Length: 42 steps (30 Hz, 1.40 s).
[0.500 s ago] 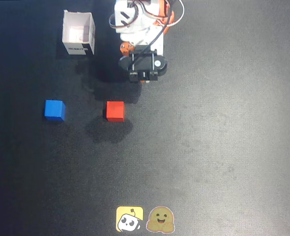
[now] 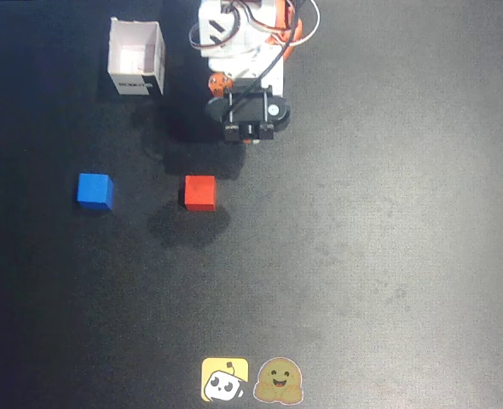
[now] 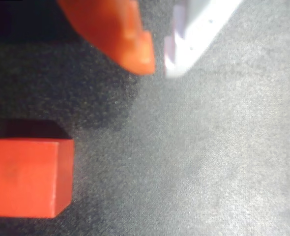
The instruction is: Put the red cube on top of the blue cube.
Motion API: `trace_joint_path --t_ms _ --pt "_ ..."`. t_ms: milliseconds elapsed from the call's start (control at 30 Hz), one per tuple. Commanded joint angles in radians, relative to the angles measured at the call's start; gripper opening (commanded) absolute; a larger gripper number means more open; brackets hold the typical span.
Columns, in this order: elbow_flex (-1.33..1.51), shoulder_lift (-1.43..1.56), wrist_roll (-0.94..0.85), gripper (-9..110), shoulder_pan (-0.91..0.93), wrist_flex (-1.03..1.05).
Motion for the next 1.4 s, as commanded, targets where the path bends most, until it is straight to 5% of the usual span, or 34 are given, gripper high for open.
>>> trace_joint_path --t_ms 0,633,1000,1367 --pt "-0.006 0.009 -0.009 0 -0.005 0.006" --pt "-0.075 -0.011 0.066 0 -0.034 0.028" --pt "-0.413 -0.316 0.117 2 -0.029 0.137" --pt "-0.684 -0.604 0.155 16 0.029 0.144"
